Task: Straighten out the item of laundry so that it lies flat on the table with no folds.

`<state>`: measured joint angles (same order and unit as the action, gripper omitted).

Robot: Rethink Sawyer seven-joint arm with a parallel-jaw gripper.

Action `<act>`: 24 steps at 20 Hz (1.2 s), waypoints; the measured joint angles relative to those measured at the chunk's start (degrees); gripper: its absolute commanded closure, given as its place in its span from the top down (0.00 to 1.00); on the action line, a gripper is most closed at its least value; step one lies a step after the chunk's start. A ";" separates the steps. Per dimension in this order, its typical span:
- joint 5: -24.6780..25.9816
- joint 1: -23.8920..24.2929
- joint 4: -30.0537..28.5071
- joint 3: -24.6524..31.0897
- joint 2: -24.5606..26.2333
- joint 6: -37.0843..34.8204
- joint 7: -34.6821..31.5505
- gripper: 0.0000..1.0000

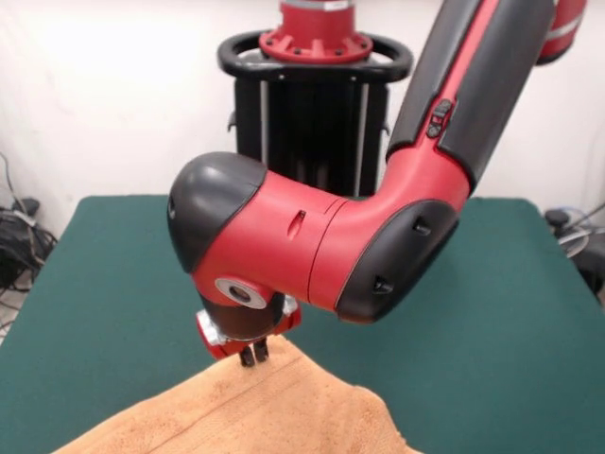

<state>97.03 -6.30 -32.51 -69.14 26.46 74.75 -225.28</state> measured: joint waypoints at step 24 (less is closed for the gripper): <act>1.28 -1.58 -1.76 0.18 0.12 3.36 0.00 0.00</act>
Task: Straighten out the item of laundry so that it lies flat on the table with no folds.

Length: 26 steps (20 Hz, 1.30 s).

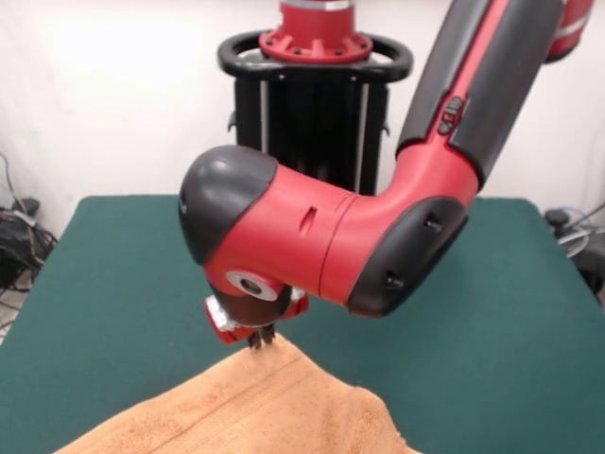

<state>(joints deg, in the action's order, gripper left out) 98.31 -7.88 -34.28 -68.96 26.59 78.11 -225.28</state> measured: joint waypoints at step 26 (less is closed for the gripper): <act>4.55 -1.74 -2.88 -0.60 -6.62 25.47 0.00 0.00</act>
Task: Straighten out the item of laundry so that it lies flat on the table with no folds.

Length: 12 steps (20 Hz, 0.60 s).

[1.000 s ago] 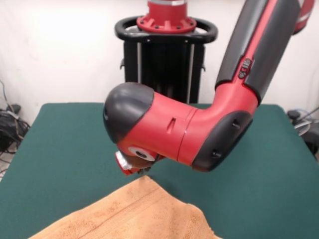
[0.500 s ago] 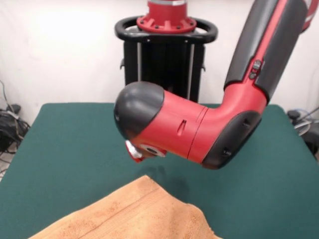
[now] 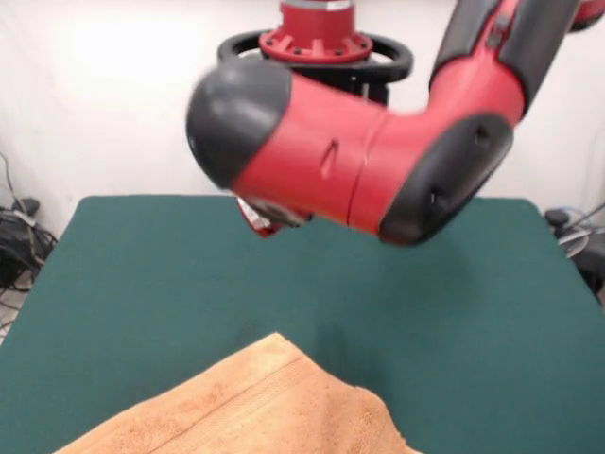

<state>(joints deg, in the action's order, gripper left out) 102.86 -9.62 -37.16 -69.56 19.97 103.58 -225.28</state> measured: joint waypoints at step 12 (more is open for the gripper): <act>-1.33 1.24 0.07 -1.63 -6.61 -25.79 0.00 0.00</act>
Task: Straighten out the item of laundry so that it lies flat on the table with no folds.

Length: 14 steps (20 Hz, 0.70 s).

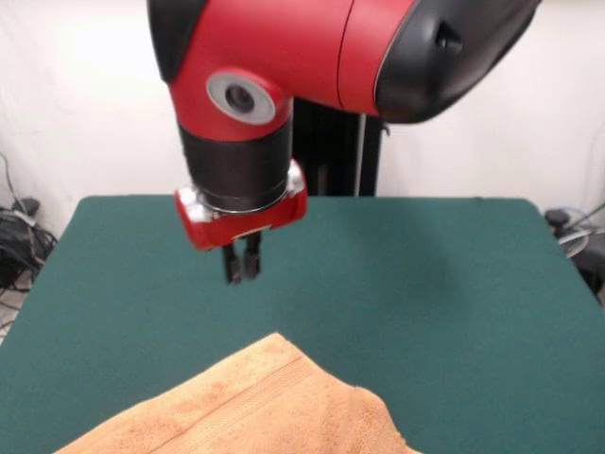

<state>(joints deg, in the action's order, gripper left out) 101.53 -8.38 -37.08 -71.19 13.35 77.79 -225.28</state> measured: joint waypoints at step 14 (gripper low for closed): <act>-7.01 0.08 -0.03 3.96 -2.25 -18.95 0.32 0.00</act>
<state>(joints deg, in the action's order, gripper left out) 94.52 -8.30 -37.11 -67.23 11.10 58.84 -224.96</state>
